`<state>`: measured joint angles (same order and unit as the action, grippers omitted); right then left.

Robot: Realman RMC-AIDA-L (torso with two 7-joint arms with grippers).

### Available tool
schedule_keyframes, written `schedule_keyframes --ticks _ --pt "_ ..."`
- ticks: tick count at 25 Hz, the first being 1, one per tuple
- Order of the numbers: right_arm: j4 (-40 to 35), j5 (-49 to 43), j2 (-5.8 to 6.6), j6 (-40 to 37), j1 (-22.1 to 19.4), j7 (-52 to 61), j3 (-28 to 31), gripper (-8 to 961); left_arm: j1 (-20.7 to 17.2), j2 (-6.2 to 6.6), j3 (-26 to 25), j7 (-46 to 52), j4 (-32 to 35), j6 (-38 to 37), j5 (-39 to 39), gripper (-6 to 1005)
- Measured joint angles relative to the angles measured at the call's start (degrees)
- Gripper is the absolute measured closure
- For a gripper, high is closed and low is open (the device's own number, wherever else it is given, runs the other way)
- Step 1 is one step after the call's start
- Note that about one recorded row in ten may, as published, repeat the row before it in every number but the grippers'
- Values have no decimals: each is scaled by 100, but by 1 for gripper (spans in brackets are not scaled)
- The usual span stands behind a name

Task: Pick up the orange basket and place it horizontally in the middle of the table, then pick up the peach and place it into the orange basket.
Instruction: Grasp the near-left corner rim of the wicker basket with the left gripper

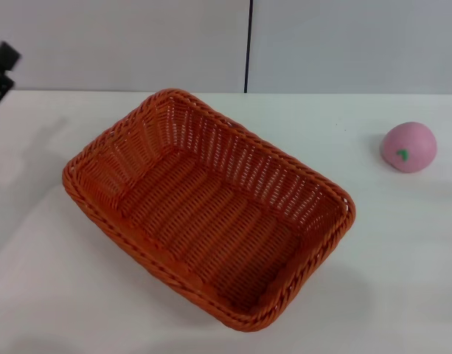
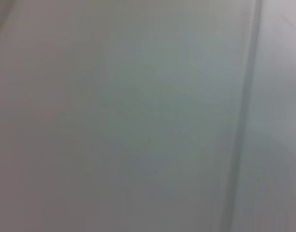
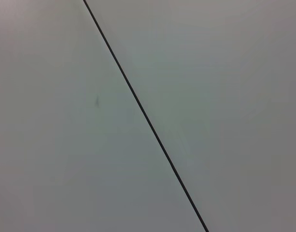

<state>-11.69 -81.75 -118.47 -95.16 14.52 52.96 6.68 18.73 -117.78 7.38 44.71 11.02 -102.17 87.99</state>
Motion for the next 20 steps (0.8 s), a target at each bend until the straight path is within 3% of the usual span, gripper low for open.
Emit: schedule_keyframes --ticks 1,2,4,6,7,9,11,13,14,16,19,20 --pt "0 1 0 7 2 1 0 268 29 8 149 356 292 38 116 186" --pt "0 2 0 22 4 1 0 268 118 40 720 1429 1256 107 441 186" --pt "0 2 0 45 5 1 -1 268 127 49 1154 2218 2040 100 620 186" --pt "0 2 0 69 0 2 -1 268 127 49 1154 2218 2040 100 620 186" --pt "0 2 0 91 -2 3 -1 268 81 47 1643 3070 3043 72 757 186" --pt "0 2 0 137 -3 4 -1 268 71 53 1965 3640 3691 74 964 186" --pt "4 2 0 169 -3 9 -1 269 71 53 1965 3640 3691 74 964 186" --pt "6 2 0 173 -2 54 -10 269 177 57 2135 4454 4578 60 1625 185" --pt "6 2 0 173 -2 54 -10 269 177 57 2135 4454 4578 60 1625 185" --pt "3 2 0 182 -2 81 -13 269 350 42 2204 5134 5214 8 2311 185" --pt "5 2 0 203 1 83 -5 269 424 31 2262 5379 5450 0 2587 185" --pt "9 0 0 210 6 83 -4 269 566 8 2438 5758 5851 1 3021 185"
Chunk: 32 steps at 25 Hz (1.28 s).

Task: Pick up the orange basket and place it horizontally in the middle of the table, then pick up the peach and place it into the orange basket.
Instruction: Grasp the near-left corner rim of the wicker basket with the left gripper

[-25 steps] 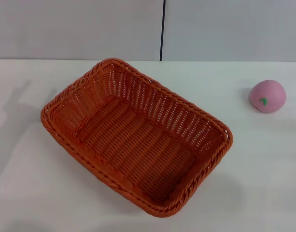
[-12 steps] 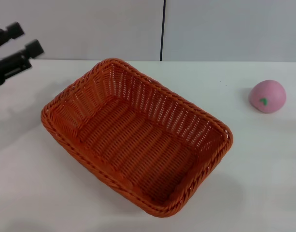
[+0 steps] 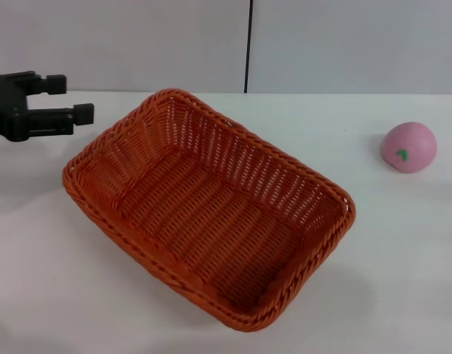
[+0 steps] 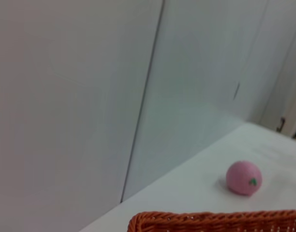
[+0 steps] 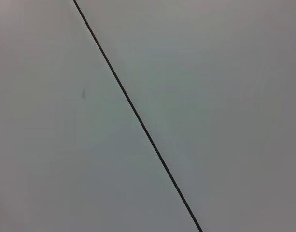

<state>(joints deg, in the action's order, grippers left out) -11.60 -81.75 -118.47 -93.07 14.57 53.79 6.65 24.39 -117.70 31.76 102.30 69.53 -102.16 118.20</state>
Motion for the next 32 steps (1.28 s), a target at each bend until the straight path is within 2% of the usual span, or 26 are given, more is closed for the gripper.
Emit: schedule_keyframes --ticks 4,6,9,11,17,22,25,27,29,32 --pt "22 -5 0 86 33 -6 -18 268 72 -3 87 80 94 12 96 185" --pt "26 -5 0 108 39 -6 -24 268 314 -19 215 90 26 146 157 185" --pt "39 -6 -7 140 37 -4 -34 268 363 -24 261 67 -39 235 160 185" --pt "48 -4 -18 137 8 -4 -15 268 465 -34 653 24 -279 701 169 185" --pt "58 5 -26 142 -63 -4 4 269 532 -41 1153 21 -480 1257 161 185" --pt "61 11 -27 153 -99 -8 3 269 532 -41 1153 21 -480 1257 161 185" --pt "61 16 -27 200 -113 -24 21 269 669 -58 1392 5 -809 1775 165 185" --pt "61 20 -27 210 -121 -26 46 269 669 -58 1392 5 -809 1775 165 186" --pt "61 28 -27 221 -139 -31 111 269 683 -58 1595 -45 -1004 2231 171 187" --pt "57 29 -27 222 -163 -30 163 269 682 -60 1607 -84 -1124 2395 173 191"
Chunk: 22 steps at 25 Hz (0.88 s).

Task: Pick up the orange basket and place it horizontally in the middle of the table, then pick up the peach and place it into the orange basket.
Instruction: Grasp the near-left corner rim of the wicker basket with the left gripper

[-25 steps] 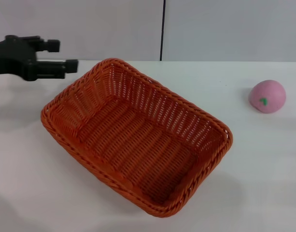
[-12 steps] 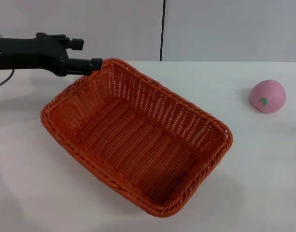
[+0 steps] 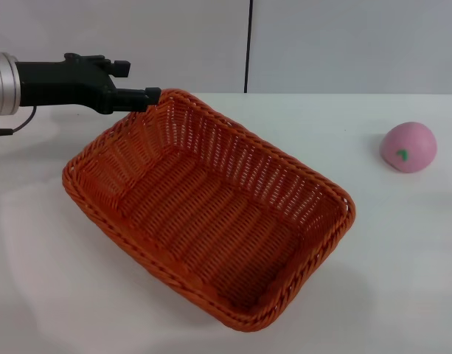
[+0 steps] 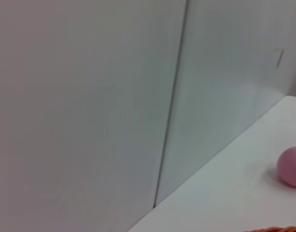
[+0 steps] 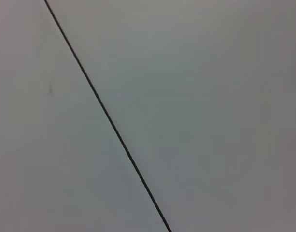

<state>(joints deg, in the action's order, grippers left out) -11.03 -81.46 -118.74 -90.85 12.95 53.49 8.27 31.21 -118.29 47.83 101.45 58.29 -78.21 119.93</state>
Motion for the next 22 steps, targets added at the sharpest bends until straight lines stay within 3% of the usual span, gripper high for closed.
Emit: schedule_keyframes --ticks 6,22 --pt "-4 0 7 0 -11 2 42 269 21 -1 329 -45 -255 546 5 199" --pt "76 -1 -9 -2 -122 29 386 268 95 0 635 -47 -535 859 79 221"
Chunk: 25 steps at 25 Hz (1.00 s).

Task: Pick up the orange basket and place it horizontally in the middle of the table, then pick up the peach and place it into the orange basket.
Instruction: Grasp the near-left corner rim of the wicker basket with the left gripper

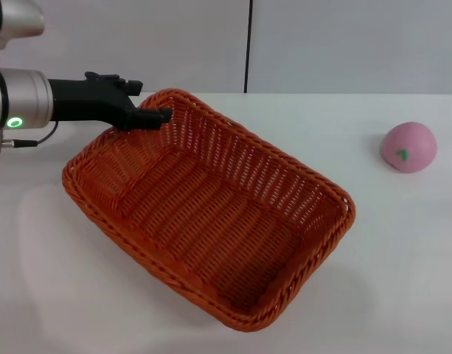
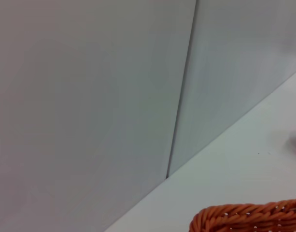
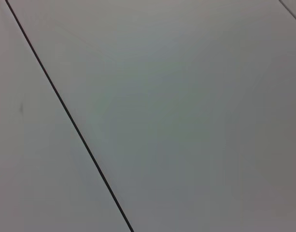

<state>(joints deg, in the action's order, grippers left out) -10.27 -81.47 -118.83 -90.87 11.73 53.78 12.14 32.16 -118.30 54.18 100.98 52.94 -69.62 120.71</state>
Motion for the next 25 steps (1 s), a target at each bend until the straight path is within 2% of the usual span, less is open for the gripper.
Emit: schedule_keyframes --ticks 8,25 --pt "9 0 0 -2 -6 1 -1 268 23 0 405 16 -150 354 5 231" --pt "17 0 0 48 -29 1 77 269 65 -18 468 45 -311 570 5 254"
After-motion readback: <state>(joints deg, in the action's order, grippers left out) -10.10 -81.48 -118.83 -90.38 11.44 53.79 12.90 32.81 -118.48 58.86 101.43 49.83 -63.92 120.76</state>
